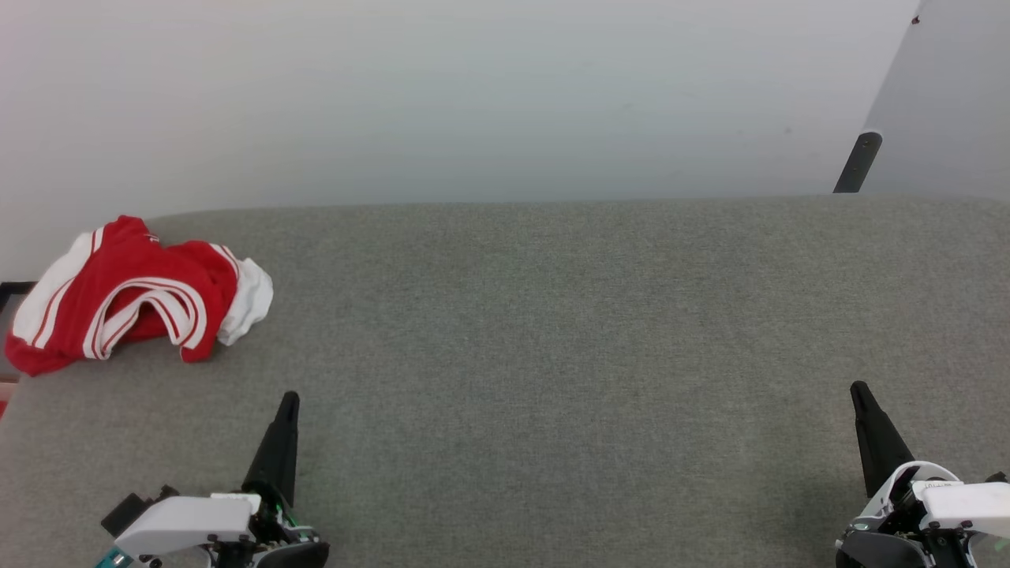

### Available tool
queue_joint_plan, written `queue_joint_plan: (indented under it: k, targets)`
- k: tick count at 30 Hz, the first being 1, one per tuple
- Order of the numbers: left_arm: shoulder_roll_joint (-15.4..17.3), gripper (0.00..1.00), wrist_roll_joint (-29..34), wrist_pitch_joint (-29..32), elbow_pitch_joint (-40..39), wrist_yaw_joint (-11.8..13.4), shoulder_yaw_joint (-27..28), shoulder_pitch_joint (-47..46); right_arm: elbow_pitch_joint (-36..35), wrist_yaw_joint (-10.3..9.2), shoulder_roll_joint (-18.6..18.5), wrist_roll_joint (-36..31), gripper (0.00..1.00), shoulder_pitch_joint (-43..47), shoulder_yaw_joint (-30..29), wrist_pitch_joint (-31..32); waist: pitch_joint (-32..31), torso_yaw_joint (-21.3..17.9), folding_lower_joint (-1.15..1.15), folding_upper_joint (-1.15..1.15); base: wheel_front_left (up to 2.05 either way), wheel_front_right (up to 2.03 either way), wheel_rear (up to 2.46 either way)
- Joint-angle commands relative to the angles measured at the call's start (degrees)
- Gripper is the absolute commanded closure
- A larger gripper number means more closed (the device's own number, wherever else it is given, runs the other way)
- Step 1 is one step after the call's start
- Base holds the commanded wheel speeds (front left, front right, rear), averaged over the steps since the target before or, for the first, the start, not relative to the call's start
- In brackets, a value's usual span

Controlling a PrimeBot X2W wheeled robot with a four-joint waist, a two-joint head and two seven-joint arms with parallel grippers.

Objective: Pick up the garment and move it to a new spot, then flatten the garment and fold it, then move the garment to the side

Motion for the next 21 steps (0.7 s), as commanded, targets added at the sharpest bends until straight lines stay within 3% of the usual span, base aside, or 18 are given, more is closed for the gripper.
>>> queue_joint_plan:
  k: [1,21]
  targets:
    - [0.04,1.0,0.2,0.04,0.05,-0.24,0.04,-0.49,0.03,0.25,0.14,-0.03,1.0,-0.14,0.09,-0.06,0.0,0.0,0.0,0.0,0.0,0.0,0.0]
    - [0.05,1.0,0.2,0.04,0.05,-0.24,0.04,-0.49,0.03,0.25,0.13,-0.03,1.0,-0.14,0.09,-0.07,0.0,0.0,0.0,0.0,0.0,0.0,0.0]
